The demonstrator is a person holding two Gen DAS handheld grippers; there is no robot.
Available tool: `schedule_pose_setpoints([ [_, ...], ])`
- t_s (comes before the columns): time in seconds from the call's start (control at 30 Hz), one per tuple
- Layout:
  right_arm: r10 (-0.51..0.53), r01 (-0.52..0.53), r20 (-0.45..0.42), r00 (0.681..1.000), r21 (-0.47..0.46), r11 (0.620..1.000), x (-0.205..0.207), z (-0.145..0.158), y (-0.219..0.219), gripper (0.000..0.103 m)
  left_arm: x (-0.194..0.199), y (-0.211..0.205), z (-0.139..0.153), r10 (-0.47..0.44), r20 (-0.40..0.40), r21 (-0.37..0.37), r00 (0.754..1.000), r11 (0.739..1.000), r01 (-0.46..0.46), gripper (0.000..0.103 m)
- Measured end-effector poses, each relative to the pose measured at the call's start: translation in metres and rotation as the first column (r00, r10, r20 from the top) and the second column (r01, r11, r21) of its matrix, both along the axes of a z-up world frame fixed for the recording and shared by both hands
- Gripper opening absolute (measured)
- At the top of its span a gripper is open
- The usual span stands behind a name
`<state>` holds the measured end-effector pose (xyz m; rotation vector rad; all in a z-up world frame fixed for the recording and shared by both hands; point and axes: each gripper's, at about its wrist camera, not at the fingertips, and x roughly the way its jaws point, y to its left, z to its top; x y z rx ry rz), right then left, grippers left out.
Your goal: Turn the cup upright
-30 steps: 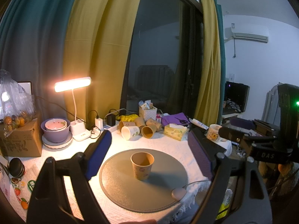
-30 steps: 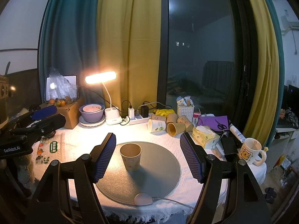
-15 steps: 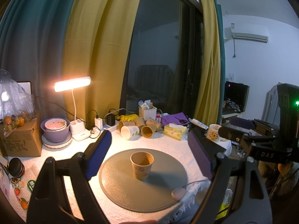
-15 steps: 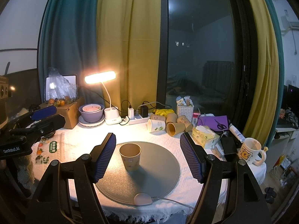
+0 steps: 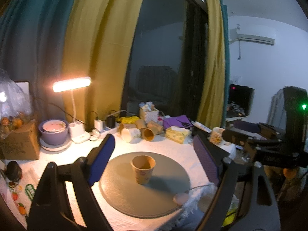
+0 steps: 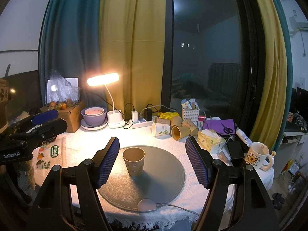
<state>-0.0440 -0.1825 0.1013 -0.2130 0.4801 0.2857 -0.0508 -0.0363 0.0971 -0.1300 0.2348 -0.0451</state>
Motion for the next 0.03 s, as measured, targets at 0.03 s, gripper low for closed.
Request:
schedule_pose_setpoints([
  [0.03, -0.001, 0.001, 0.001, 1.000, -0.001, 1.000, -0.0002, -0.0002, -0.0001, 0.074, 0.0011, -0.0004, -0.0025, -0.020, -0.010, -0.010, 1.000, 1.000, 0.019, 0.085],
])
